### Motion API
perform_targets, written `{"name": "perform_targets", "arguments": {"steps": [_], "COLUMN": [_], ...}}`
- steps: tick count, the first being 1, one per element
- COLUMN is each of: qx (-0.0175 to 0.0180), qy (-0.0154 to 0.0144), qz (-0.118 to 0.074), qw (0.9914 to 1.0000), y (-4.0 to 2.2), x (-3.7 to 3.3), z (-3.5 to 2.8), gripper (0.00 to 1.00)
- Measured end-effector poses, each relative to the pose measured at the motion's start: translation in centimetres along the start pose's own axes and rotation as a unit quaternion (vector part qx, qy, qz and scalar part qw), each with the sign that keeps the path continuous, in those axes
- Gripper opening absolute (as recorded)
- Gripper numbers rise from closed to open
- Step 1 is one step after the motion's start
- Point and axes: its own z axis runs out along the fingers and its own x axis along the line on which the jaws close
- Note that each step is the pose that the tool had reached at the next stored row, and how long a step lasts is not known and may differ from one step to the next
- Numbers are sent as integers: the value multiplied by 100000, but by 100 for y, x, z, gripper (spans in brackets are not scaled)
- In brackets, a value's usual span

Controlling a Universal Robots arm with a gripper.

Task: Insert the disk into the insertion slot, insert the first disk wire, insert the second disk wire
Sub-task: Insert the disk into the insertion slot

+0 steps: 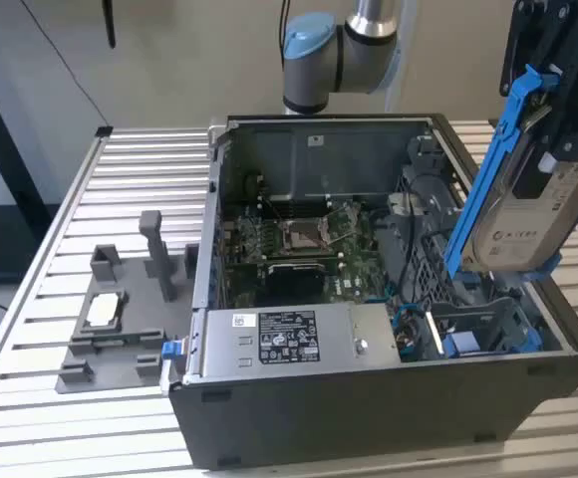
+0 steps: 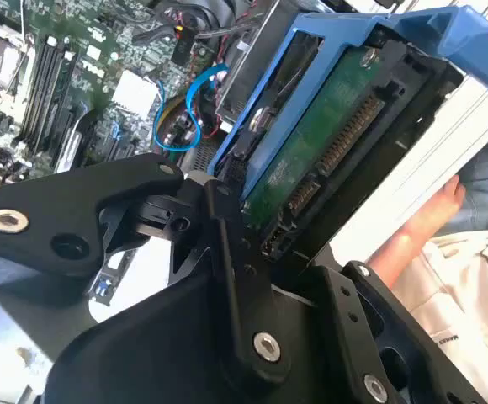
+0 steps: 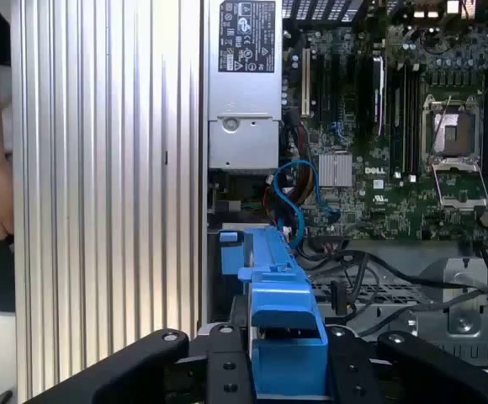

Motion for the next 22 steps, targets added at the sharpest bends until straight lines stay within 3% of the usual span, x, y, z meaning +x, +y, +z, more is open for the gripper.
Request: {"name": "perform_targets", "arguments": {"steps": [12, 22], "qx": [68, 131], "qy": [22, 33], "qz": [-126, -364], "qw": [100000, 99999], "y": [0, -13], "x": [0, 1], "z": [19, 83], "gripper": [33, 33]}}
